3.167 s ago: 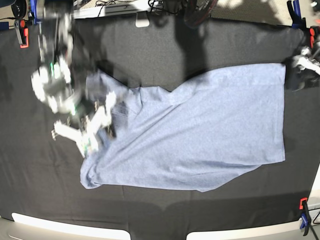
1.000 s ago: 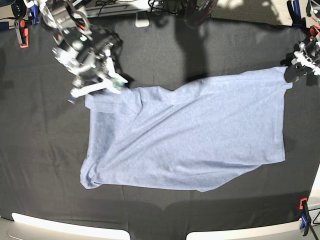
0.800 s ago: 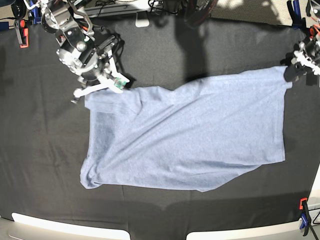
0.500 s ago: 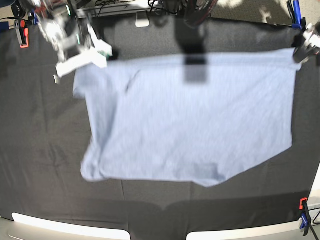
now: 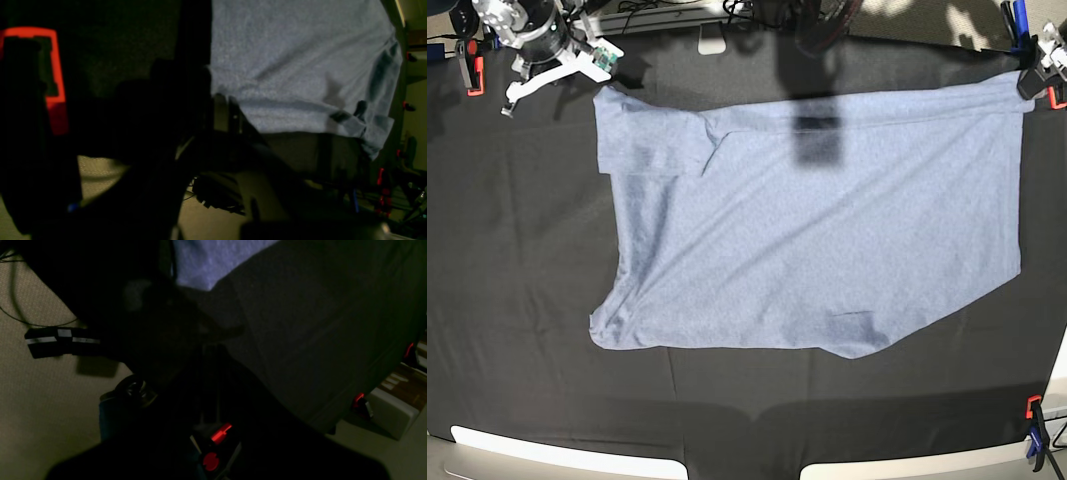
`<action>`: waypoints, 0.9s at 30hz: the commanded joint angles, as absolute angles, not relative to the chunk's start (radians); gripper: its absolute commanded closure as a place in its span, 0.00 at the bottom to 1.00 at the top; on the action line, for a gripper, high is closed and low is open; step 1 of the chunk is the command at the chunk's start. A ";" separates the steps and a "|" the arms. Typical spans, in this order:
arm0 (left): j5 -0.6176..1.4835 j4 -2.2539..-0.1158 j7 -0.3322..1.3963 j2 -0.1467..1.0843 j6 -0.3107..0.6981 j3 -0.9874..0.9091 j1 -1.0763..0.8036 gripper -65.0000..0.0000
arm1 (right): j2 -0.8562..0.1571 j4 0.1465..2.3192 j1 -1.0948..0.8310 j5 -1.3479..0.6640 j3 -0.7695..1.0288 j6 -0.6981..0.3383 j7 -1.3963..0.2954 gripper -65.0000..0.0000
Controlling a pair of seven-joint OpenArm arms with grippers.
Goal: Layout the t-shirt on the table in an organized manner, then fold the t-shirt properly
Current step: 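Lift and shake the shirt with both grippers, then lay it down, then grasp the shirt's side edge with the right gripper and pull it outward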
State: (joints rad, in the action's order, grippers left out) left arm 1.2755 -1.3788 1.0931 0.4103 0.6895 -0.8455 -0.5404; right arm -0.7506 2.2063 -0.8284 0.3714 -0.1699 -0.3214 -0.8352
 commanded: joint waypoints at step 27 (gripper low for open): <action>1.292 -1.393 1.047 0.430 0.698 -0.857 -0.545 0.64 | -0.467 1.830 -0.342 -0.372 0.203 -0.210 -0.739 0.66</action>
